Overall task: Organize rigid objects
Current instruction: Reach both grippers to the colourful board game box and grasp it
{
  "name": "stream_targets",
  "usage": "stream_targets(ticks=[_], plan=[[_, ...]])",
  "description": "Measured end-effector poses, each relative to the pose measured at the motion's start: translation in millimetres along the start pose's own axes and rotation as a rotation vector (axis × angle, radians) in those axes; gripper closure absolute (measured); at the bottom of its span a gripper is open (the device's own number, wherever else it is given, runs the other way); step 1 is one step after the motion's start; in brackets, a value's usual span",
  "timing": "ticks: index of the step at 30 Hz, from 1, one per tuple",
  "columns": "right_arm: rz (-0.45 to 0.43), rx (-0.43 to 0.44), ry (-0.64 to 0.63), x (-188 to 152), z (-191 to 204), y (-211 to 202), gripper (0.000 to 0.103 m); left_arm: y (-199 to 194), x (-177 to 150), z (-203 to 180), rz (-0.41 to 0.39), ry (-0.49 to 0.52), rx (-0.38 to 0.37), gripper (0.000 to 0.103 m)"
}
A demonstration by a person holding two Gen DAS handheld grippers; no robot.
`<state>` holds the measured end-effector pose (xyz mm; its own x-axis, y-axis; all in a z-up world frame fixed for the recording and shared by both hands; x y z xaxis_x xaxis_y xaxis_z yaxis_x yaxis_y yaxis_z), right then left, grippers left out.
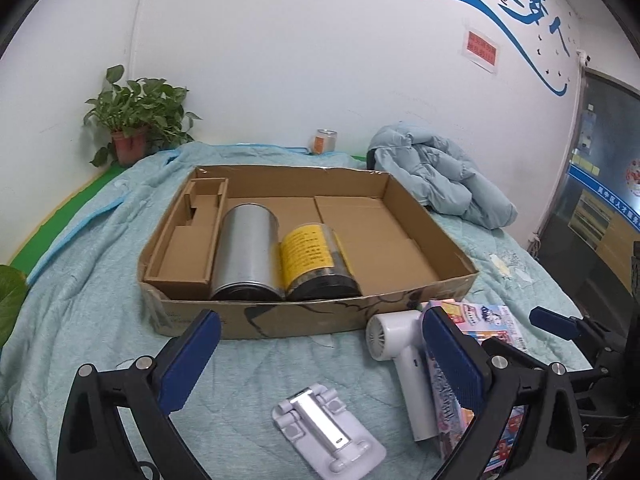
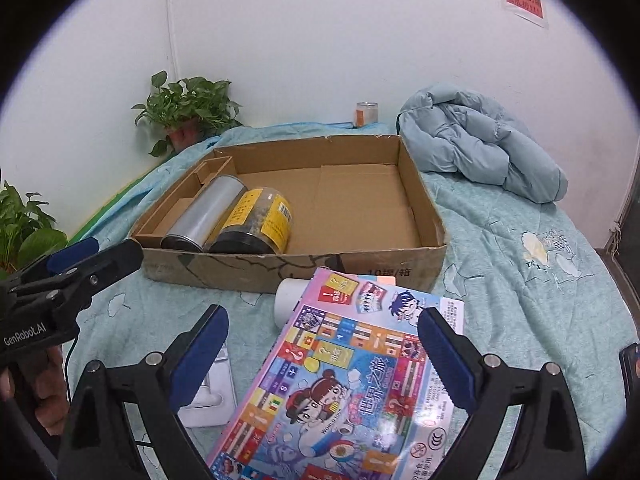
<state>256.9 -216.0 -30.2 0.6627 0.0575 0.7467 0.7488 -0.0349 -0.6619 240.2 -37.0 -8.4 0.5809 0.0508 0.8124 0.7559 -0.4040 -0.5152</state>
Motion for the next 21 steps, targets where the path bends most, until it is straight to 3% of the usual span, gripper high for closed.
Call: stream_targets(ticks=[6,8,9,10,11,12,14,15,17,21], plan=[[0.021,-0.003,0.025,-7.1,-11.8,-0.4,0.008,4.9,2.0,-9.6,0.008,0.008,-0.023,0.001],[0.003,0.005,0.037,-10.0,-15.1,-5.2,0.022,6.3,-0.3,-8.6,0.011,-0.009,-0.038,0.001],[-0.013,-0.006,0.037,-11.0,-18.1,-9.6,0.042,7.5,-3.0,-8.1,0.016,-0.021,-0.052,0.006],[-0.014,-0.005,0.031,-10.9,-20.1,-10.8,0.046,8.4,-5.0,-6.8,0.031,-0.031,-0.063,0.014],[-0.017,0.015,0.031,-11.4,-23.0,-12.8,0.046,11.6,-7.9,-5.5,0.061,-0.042,-0.088,0.044],[-0.022,0.067,0.039,-13.3,-28.0,-16.3,0.044,16.7,-11.8,-4.9,0.104,-0.059,-0.121,0.062],[-0.009,0.109,0.045,-17.1,-35.9,-17.1,0.017,23.8,-20.1,-1.2,0.143,-0.111,-0.181,0.057],[0.007,0.128,0.057,-22.0,-42.6,-16.6,0.006,26.1,-22.9,0.5,0.15,-0.129,-0.182,0.042],[0.041,0.167,0.085,-28.9,-51.6,-15.1,0.003,31.2,-28.2,2.9,0.159,-0.164,-0.201,0.014],[0.141,0.214,0.108,-45.8,-63.8,-2.5,0.003,53.7,-34.3,-6.2,0.248,-0.217,-0.355,0.011]])
Point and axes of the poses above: each gripper's, at about its wrist camera, not at the fingertips, and y roughly the way its jaws point, z to its left, x to its top, the point moved 3 cm from there along y, roughly the way its jaws point, and after that the axes turned 14 degrees about -x, right-handed, at the moved point
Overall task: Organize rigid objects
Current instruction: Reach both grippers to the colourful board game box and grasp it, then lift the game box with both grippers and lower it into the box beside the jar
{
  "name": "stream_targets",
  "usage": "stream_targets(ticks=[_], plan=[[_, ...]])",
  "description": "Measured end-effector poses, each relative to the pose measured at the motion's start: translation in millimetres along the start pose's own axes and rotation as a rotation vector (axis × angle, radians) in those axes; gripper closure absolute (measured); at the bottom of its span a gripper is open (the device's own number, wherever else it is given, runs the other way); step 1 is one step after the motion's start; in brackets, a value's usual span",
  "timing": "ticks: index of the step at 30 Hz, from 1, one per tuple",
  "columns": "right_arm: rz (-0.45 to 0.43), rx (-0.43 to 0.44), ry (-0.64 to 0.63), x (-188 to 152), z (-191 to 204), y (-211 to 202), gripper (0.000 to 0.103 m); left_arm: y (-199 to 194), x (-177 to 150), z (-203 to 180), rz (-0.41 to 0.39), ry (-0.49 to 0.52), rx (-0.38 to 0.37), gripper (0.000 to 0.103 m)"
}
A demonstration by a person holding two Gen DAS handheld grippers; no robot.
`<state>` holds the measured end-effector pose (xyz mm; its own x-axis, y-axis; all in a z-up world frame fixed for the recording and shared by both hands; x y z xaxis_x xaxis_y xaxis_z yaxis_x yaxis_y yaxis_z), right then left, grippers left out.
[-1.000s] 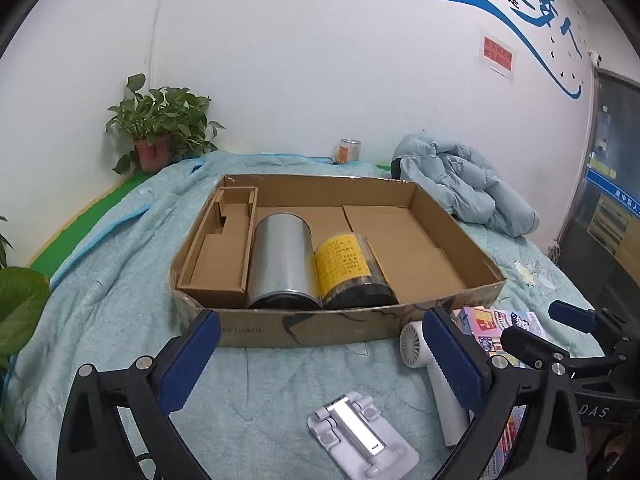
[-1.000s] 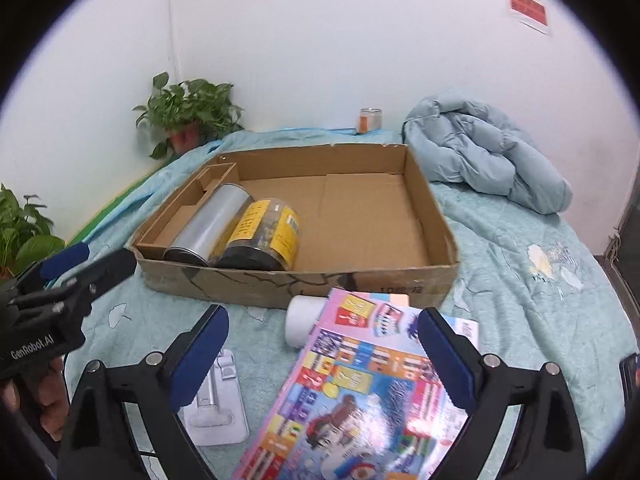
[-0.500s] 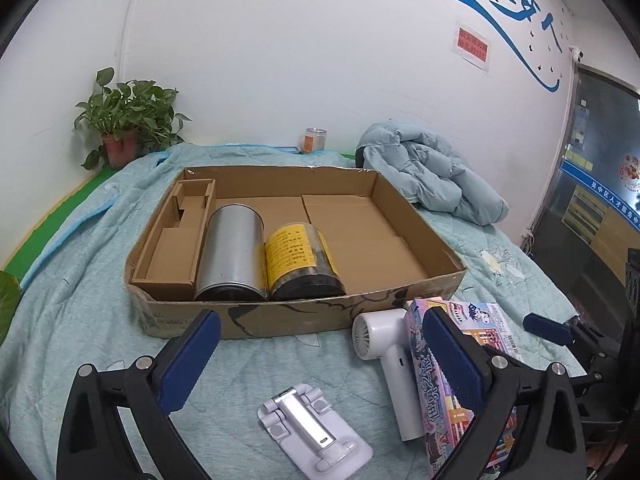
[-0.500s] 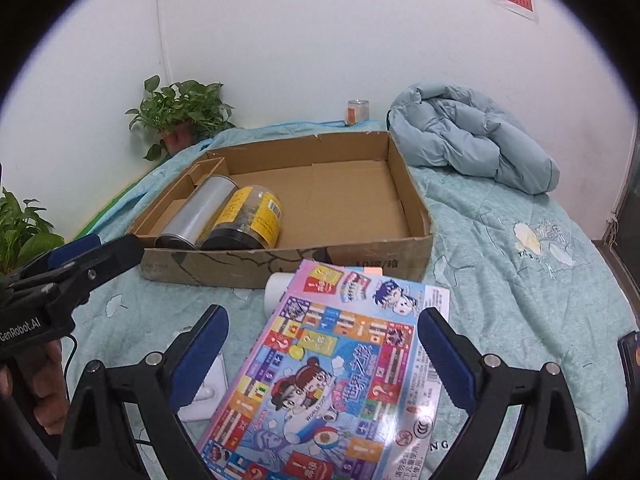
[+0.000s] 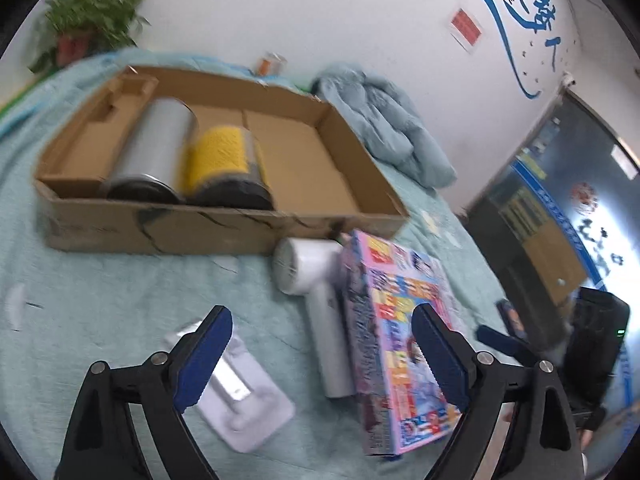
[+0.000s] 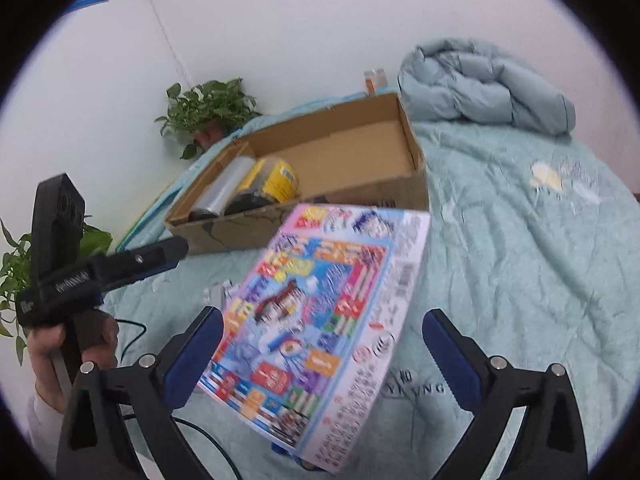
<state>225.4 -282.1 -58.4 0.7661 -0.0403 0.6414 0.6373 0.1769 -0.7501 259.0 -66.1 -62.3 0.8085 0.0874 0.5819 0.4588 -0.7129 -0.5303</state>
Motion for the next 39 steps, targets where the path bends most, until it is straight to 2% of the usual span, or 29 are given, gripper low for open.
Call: stream_targets(ticks=[3,7,9,11,14,20,27,34,39], plan=[[0.062,0.036,0.015,-5.5,0.8,9.5,0.003,26.3,0.3,-4.1,0.083,0.005,-0.045,0.011],[0.101,-0.002,0.018,-7.6,2.5,20.7,0.003,61.4,-1.8,-7.8,0.187,-0.011,-0.118,0.013],[0.123,-0.004,0.011,-7.9,4.1,26.6,0.003,74.0,-4.3,-12.4,0.223,0.003,-0.123,0.023],[0.129,-0.01,-0.025,-8.0,9.3,30.4,0.004,82.7,-8.5,-17.8,0.258,0.031,-0.125,0.028],[0.107,-0.052,-0.1,-11.0,20.4,29.5,0.004,84.6,-14.4,-20.4,0.271,0.02,-0.152,0.031],[0.104,-0.103,-0.122,-11.6,28.7,29.6,0.004,84.5,-20.9,-18.8,0.267,-0.017,-0.153,0.031],[0.074,-0.237,-0.213,-8.9,42.7,26.5,0.007,78.4,-24.8,-18.1,0.237,-0.018,-0.166,0.033],[-0.023,-0.306,-0.278,-4.4,54.4,14.7,0.015,51.1,-19.5,-28.6,0.12,0.022,-0.106,0.035],[-0.094,-0.316,-0.293,6.5,61.5,7.3,0.019,30.0,-9.9,-36.6,0.06,0.066,-0.054,0.036]])
Point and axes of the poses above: each gripper's, at about its wrist camera, not at the fingertips, and y roughly the way its jaws point, z to its left, x to its top, the point moved 3 cm from there along y, roughly the way its jaws point, and after that the axes turned 14 degrees about -x, right-handed, at the moved point
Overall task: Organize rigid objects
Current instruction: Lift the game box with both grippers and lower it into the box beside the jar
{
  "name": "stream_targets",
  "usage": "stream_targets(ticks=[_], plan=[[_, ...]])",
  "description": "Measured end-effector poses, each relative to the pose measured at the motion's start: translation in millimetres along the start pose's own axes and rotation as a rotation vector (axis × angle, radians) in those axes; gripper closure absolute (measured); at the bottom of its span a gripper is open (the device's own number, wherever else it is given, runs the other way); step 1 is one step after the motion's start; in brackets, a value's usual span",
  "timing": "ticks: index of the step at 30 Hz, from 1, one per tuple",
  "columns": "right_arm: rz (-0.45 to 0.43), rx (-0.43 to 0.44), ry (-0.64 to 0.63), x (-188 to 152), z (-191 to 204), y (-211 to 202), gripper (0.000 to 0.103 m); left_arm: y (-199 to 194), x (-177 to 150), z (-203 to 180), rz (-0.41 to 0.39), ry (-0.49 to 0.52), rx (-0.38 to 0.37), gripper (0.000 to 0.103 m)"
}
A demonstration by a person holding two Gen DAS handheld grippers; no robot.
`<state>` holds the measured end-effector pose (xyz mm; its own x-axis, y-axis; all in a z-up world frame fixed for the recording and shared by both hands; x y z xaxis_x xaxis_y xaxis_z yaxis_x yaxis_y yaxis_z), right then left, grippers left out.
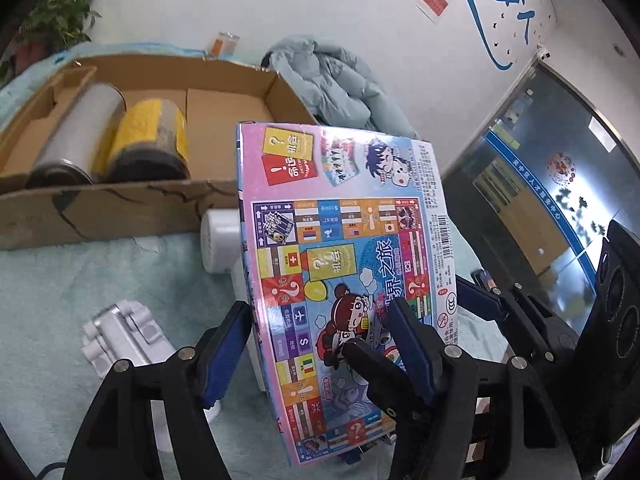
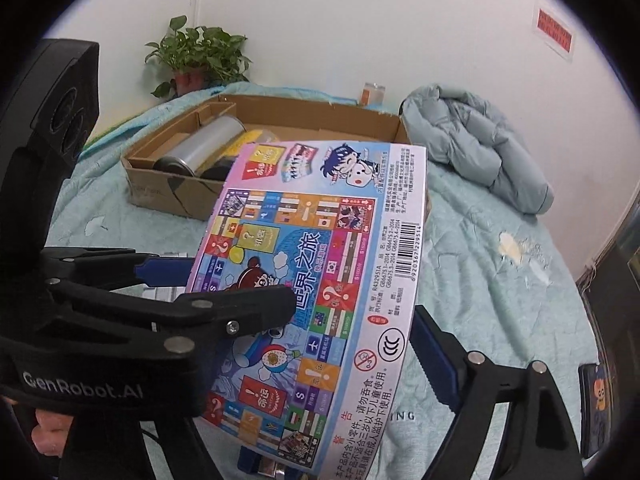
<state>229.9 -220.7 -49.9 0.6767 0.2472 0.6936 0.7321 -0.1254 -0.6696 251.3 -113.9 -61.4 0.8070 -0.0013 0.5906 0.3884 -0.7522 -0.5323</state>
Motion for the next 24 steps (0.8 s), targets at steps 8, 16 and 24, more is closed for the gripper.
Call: stream_targets(ticks=[8,16,24], plan=[[-0.079,0.001,0.023,22.9,3.3,-2.8,0.026,-29.5,20.3,-4.7,-0.081,0.055,0.069,0.036],[-0.129,0.013,0.048,55.6,-2.3,8.7,0.028,-42.3,50.4,-7.6,-0.136,0.097,0.107,0.037],[-0.146,0.052,0.047,99.2,-8.9,37.3,0.028,-22.0,116.6,7.6,-0.125,0.066,0.143,0.036]])
Point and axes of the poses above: each gripper's, at about its wrist camera, not at the fingertips, and y roughly the way its jaws point, z to its left, x to its top, the point moved 3 cm from there along y, roughly the way its jaws point, and after that the axes turned 14 degrees about -x, right-handed, at the moved point
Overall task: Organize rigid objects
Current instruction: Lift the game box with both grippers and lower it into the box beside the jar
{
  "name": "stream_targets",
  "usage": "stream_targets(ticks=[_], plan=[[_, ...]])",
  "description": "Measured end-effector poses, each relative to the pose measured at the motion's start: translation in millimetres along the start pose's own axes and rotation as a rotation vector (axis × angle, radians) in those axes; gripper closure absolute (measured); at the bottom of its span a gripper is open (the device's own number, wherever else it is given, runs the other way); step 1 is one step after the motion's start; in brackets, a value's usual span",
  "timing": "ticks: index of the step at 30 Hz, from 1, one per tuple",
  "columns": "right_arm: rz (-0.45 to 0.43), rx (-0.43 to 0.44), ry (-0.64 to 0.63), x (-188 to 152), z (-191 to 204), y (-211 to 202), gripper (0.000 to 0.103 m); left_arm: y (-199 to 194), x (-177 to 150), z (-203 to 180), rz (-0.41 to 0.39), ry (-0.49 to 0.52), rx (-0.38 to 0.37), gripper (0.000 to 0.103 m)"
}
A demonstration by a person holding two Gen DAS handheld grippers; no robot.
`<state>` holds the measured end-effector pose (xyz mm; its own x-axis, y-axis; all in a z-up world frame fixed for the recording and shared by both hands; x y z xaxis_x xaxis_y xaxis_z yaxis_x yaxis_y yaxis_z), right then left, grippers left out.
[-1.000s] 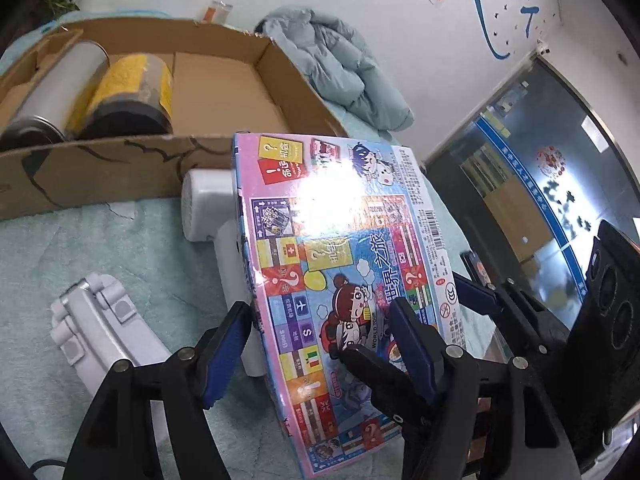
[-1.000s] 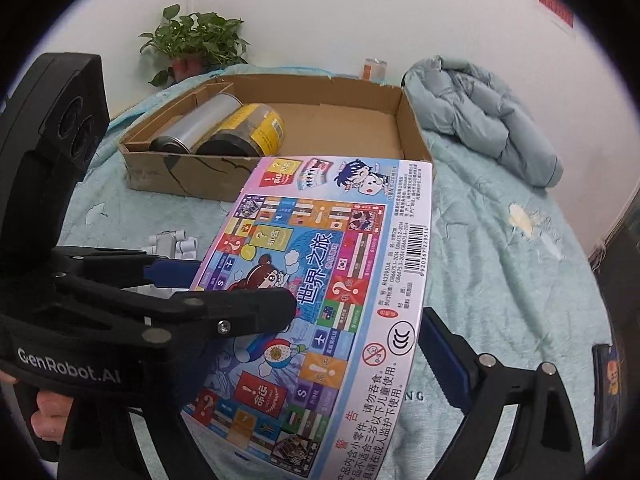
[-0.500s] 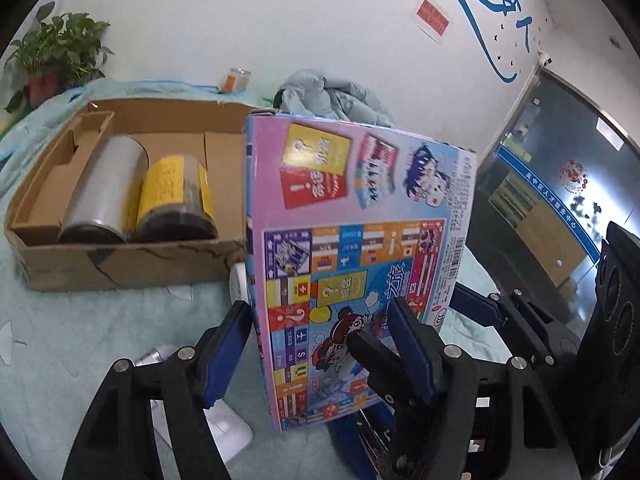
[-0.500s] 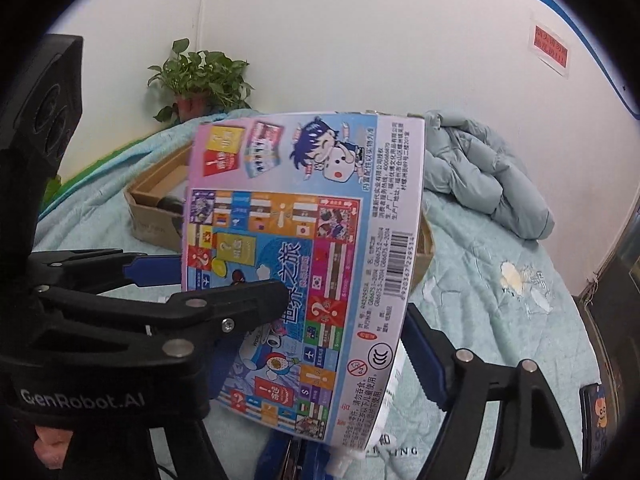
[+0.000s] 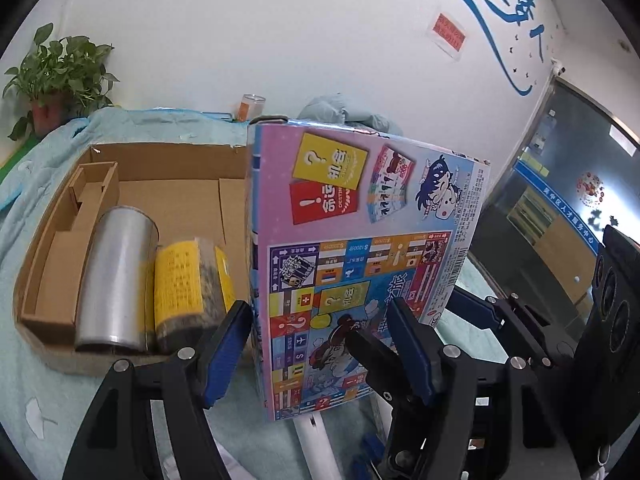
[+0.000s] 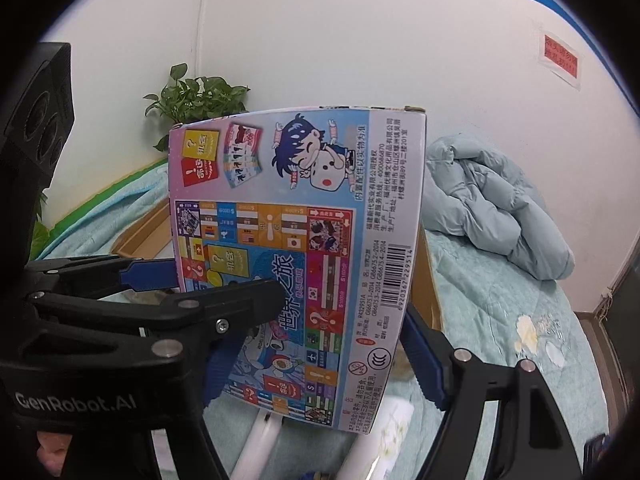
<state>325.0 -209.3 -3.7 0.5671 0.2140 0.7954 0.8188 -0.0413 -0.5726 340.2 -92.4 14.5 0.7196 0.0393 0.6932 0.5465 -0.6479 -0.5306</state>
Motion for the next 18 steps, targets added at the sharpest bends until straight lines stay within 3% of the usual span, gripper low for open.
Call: stream_targets(ticks=[7,18], plan=[[0.091,0.047,0.0,25.8,-9.4,51.9,0.028,46.4,38.6,20.3,0.073,-0.047,0.012,0.036],[0.193,0.125,0.022,32.3,-15.9,104.5,0.028,90.8,58.6,56.0,0.142,-0.18,0.003,0.036]])
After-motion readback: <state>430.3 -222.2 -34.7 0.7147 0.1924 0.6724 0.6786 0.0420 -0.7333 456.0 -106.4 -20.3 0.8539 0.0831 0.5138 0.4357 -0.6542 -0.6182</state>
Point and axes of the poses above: each gripper's, at about its wrist camera, not at the fingertips, and y roughly the way its jaws point, z to its left, x to its top, the point moved 3 cm from there along y, roughly the way its jaws point, and after that the axes turned 14 degrees about -x, right-handed, at the moved point
